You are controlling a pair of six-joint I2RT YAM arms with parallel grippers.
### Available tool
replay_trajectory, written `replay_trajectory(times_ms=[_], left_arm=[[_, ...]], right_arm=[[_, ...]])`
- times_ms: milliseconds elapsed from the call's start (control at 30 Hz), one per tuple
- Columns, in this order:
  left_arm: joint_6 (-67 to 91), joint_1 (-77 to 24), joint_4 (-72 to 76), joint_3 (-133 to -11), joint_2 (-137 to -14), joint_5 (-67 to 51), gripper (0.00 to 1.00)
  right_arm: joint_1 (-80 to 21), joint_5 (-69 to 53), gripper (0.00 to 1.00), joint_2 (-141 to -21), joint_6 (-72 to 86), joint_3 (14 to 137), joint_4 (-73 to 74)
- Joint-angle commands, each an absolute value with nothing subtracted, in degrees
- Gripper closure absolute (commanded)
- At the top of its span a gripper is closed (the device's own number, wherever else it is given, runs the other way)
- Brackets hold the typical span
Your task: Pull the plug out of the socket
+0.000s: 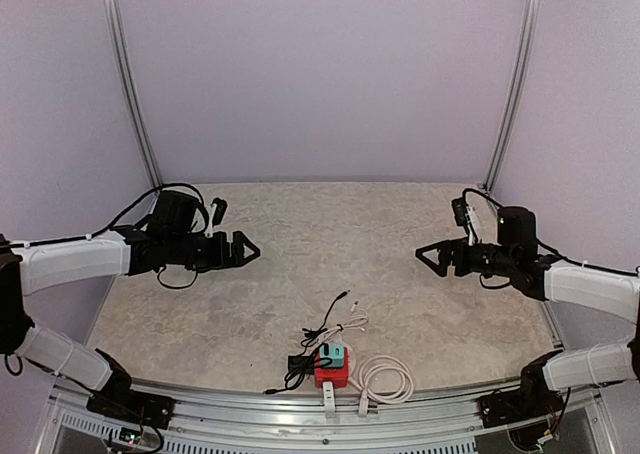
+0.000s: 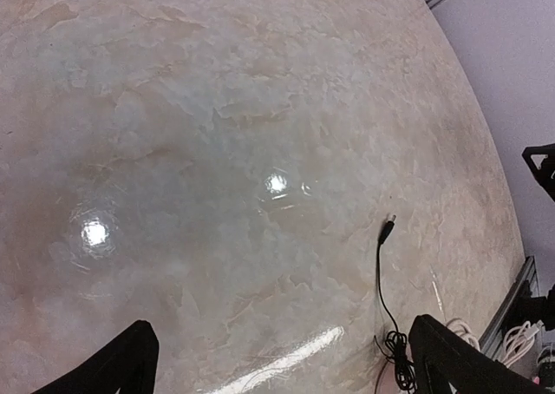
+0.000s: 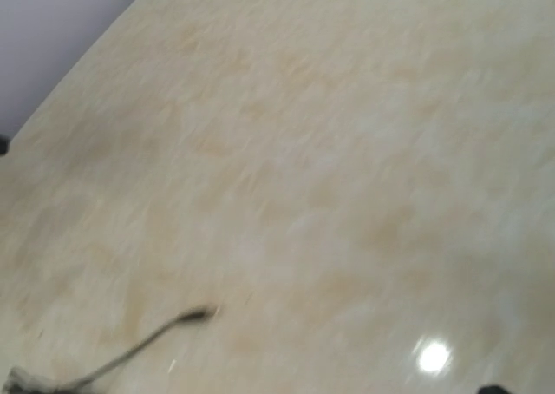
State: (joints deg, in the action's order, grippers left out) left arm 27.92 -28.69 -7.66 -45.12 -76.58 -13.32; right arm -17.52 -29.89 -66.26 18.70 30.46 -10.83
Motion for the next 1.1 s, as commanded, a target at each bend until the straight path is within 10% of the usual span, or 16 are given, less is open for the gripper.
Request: replay_trajectory(times_ms=[0,1067], left_arm=[[27.52,-32.09,-5.24,-44.58,-79.3,-17.86,0.01],[31.1,-37.27,-0.52,-48.36,-88.57,-19.84,0.01]], right_arm=[[-20.17,-33.22,0.0,-62.26,21.42,25.98,-12.35],[-72.21,-2.59,0.18,-63.19,36.81,20.74,-1.34]])
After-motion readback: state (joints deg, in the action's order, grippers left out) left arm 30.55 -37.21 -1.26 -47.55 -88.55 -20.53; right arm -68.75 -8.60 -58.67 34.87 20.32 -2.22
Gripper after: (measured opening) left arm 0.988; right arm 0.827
